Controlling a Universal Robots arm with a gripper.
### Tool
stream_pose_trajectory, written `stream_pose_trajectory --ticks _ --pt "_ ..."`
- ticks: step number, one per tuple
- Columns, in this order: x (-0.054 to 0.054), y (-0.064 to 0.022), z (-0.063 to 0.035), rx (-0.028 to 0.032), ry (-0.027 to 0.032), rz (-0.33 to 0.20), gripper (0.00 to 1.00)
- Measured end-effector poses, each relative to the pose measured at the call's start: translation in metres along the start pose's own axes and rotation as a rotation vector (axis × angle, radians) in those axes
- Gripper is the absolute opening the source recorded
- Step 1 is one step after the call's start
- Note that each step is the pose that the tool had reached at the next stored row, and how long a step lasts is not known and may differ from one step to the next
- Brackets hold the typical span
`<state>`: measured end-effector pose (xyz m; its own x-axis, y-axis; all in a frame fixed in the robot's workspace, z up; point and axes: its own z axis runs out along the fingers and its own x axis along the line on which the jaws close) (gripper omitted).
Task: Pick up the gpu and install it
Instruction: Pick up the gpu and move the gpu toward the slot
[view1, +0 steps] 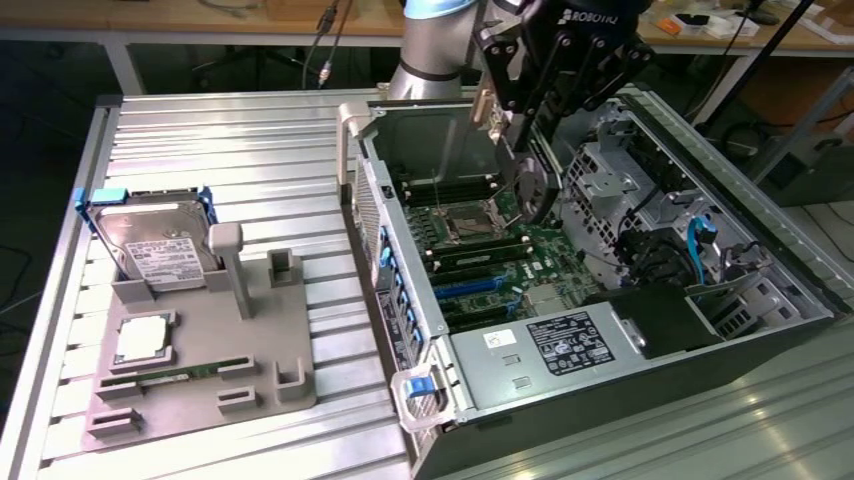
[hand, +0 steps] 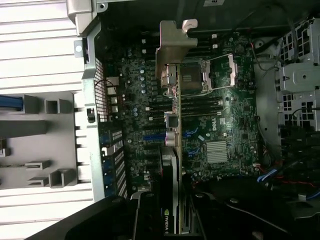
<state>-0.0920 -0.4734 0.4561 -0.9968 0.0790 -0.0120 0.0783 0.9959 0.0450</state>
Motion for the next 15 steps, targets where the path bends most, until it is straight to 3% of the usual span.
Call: stream_pose_trajectory --ticks 15 --pt "-0.023 0.0018 0.0003 -0.0003 0.0 0.0 0.27"
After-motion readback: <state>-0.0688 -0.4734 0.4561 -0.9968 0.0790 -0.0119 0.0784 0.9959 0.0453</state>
